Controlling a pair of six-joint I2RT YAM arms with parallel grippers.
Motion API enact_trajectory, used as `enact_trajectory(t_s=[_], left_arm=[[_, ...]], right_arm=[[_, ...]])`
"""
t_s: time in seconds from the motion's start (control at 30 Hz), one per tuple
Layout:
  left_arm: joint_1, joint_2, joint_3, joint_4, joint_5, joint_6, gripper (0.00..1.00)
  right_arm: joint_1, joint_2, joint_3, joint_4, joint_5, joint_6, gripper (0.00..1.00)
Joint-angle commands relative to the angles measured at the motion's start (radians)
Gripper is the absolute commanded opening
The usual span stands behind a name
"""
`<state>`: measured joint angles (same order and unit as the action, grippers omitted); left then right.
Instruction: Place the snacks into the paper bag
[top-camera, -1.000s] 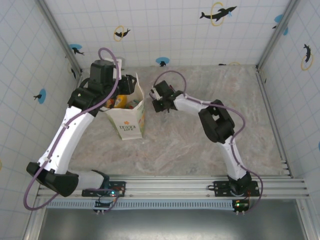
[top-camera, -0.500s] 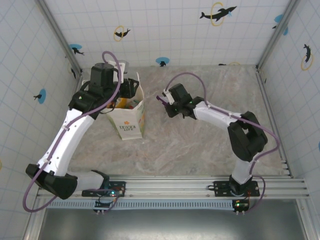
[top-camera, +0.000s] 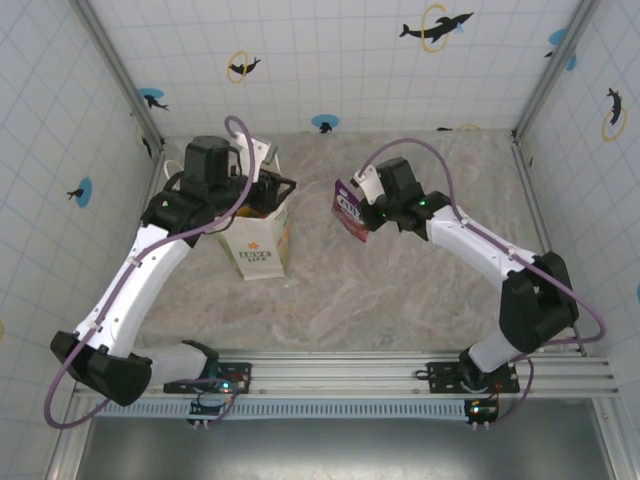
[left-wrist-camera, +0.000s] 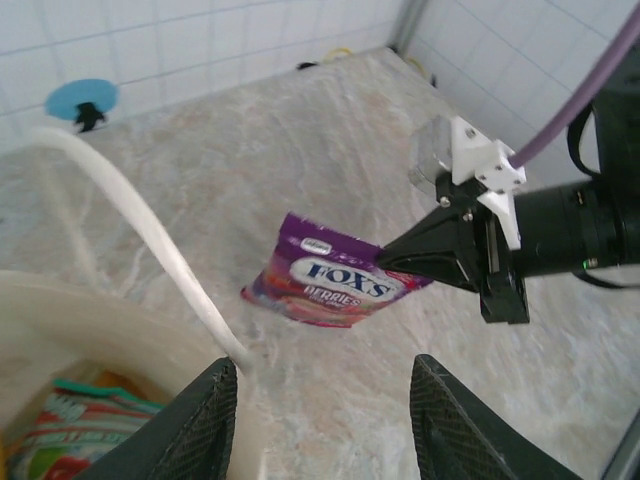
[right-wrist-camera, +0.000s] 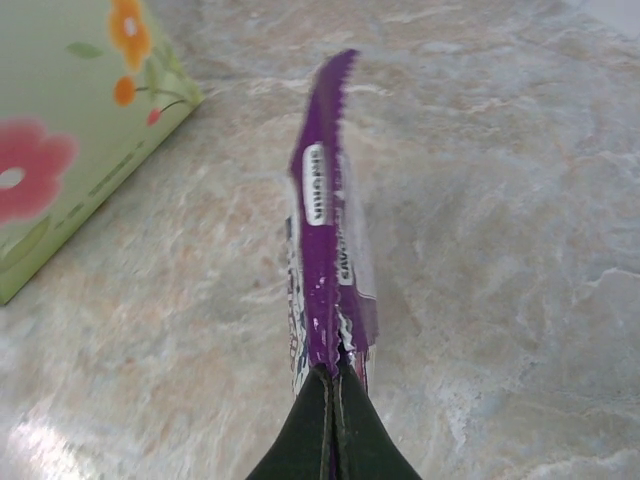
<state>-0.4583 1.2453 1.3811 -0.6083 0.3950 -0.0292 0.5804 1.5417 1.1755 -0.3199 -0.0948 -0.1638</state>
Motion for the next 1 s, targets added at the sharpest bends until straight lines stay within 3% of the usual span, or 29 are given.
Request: enact_trajectory(t_s=[0.0, 0.57, 0.97], left_arm=[[-0.038, -0.025, -0.04, 0.038, 0.114, 0.123, 0.49], [-0.222, 0.026, -0.149, 0.008, 0.113, 0.432, 0.57], [-0.261, 0.114, -0.167, 0.024, 0.112, 0.5, 0.59]], right_arm=[[-0.025, -0.078, -0.027, -0.011, -0.144, -0.082, 0.0], [-0.103, -0.341, -0.205, -0.102, -0.466, -0.424, 0.0], [-0.126, -0.467, -0.244, -0.194, -0.569, -0.529, 0.0]])
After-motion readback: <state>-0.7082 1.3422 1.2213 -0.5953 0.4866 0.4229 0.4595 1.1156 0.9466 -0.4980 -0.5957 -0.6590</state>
